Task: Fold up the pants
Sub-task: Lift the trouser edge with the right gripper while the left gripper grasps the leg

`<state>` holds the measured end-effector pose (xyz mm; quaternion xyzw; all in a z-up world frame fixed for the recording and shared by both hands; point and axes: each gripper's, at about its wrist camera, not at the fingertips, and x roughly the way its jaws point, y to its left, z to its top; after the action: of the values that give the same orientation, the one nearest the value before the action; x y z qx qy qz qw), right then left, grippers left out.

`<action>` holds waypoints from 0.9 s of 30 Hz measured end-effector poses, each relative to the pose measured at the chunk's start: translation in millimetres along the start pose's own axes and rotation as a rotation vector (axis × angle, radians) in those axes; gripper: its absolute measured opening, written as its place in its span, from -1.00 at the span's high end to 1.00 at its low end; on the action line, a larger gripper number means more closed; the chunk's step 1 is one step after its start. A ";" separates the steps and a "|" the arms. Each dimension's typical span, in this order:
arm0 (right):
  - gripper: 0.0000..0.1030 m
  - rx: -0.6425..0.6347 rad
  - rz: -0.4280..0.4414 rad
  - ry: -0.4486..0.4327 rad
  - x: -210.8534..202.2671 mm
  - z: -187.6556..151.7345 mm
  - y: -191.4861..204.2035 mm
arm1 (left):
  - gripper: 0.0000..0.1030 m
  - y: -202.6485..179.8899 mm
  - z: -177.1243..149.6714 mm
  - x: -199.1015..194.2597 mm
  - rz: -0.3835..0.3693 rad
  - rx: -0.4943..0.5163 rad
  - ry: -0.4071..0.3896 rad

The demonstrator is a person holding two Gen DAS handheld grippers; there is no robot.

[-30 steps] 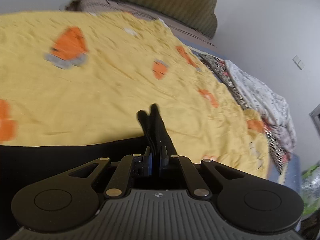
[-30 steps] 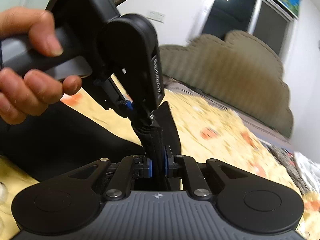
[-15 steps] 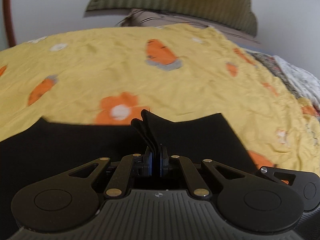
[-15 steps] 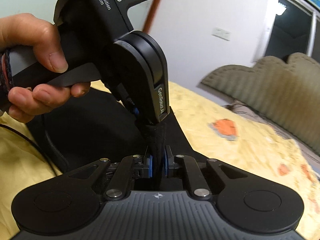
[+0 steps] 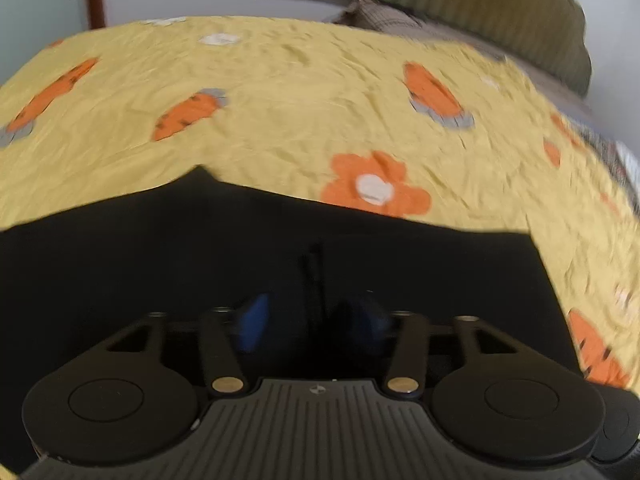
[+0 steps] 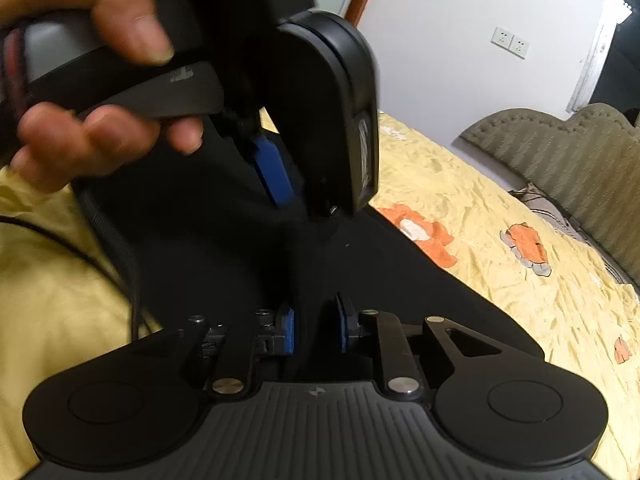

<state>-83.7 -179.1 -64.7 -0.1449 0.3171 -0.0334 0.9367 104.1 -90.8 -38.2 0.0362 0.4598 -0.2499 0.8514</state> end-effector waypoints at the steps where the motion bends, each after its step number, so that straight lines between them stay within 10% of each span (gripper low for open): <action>1: 0.63 0.008 0.055 -0.012 -8.4 0.2 -3.0 | -0.35 9.0 -2.1 -7.0 0.005 -0.025 -0.012; 6: 0.63 0.163 0.227 -0.115 -36.8 5.0 -29.5 | -0.41 50.7 -18.6 -39.7 0.082 -0.083 -0.047; 13: 0.64 0.238 0.142 0.047 15.5 2.9 -37.7 | -0.48 113.8 -67.3 -93.3 0.183 -0.202 -0.070; 21: 0.61 0.068 0.133 -0.073 -1.4 39.8 13.7 | -0.64 211.4 -95.1 -173.4 0.445 -0.406 -0.181; 27: 0.10 -0.324 0.191 -0.211 10.7 79.1 112.1 | -0.71 242.3 -104.5 -181.5 0.249 -0.553 -0.176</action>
<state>-30.7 -53.8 -43.9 -0.2658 0.2309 0.1222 0.9279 53.3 222.3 6.5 -0.1626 0.4268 -0.0114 0.8895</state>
